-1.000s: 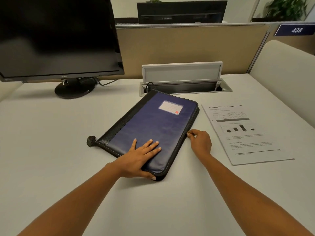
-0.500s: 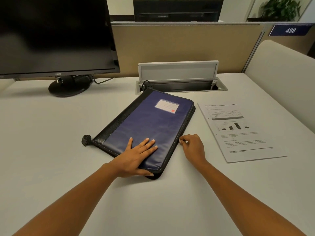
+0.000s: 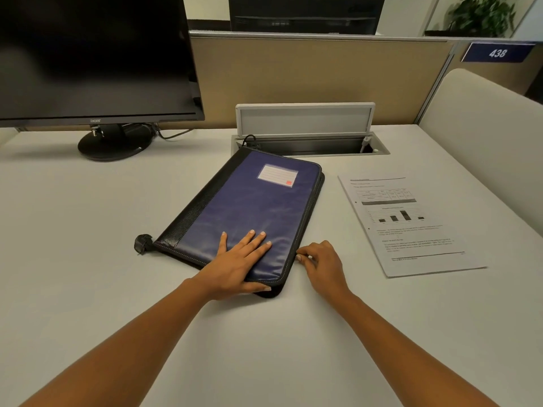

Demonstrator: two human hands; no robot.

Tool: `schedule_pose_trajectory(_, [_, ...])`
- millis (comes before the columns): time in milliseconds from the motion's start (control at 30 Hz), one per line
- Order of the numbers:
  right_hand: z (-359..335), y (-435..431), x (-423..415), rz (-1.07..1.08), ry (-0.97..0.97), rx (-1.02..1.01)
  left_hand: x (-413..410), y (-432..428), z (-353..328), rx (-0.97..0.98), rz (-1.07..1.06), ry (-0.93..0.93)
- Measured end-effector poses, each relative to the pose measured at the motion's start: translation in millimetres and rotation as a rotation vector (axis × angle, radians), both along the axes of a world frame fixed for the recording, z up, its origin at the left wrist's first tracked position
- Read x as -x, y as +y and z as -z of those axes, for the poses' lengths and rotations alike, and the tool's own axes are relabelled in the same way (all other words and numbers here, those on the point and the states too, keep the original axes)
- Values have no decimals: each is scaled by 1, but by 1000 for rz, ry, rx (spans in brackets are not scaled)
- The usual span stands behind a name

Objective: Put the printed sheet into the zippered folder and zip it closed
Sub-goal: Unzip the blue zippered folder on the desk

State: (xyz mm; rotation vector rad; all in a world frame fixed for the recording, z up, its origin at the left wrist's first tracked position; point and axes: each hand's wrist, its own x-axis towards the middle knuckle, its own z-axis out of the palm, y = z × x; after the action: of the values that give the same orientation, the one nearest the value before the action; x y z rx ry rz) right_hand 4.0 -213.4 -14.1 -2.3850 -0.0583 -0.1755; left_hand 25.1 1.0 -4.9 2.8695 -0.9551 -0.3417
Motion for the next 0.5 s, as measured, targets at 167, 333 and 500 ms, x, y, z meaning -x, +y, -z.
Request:
schedule_pose_trajectory(167, [-1, 0, -2, 2, -9, 12, 1, -2, 3, 14, -13, -16])
schedule_pose_trajectory(333, [0, 1, 7, -46, -9, 17, -1, -6, 4, 5, -52, -21])
schedule_pose_trajectory(500, [4, 3, 16, -10, -18, 33, -6, -15, 3, 5, -113, -13])
